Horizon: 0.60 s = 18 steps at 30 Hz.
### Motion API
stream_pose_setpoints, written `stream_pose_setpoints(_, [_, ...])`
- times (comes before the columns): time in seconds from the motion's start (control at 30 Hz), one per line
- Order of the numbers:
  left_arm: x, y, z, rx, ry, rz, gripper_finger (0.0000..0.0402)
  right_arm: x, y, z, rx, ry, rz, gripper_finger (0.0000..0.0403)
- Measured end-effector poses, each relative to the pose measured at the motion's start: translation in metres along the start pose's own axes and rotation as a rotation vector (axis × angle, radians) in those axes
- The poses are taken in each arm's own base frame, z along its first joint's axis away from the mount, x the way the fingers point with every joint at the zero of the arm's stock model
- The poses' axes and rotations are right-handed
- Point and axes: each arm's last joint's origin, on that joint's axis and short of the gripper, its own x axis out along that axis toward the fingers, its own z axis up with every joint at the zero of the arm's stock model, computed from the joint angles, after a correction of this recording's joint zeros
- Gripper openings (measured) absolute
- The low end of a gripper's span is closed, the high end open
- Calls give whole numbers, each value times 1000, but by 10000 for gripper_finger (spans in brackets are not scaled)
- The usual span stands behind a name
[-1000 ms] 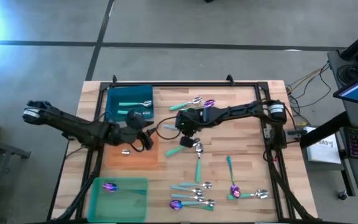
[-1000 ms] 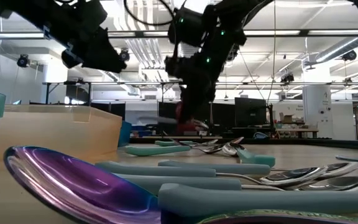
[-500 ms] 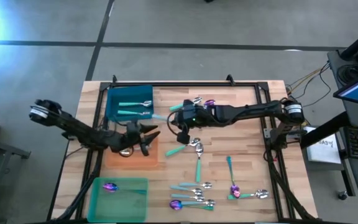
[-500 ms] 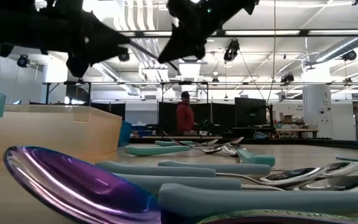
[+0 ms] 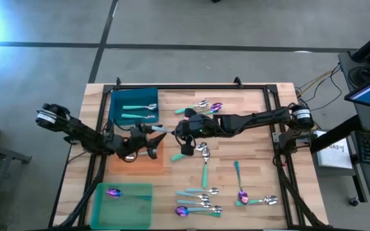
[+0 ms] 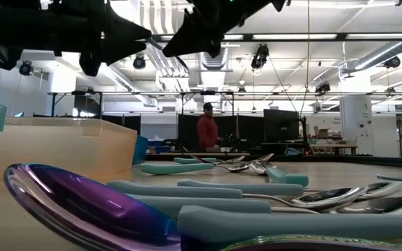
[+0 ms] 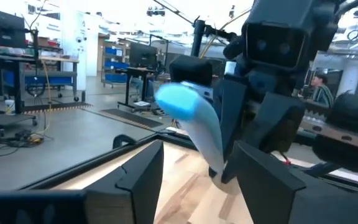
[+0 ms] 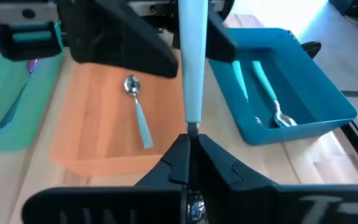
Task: Sort silverware by color (type)
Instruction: Put the blue spoon into the orange bin
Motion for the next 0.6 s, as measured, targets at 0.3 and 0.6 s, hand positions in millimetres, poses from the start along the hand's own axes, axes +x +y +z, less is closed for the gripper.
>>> stream_pose_setpoints(0.3, [5,-6,3,6,-11,-17,106,0,6,1,-6,-8,35,9])
stream_pose_setpoints(0.6, [5,-7,3,-18,-6,-49,20,-4,6,-2,18,34,31,21])
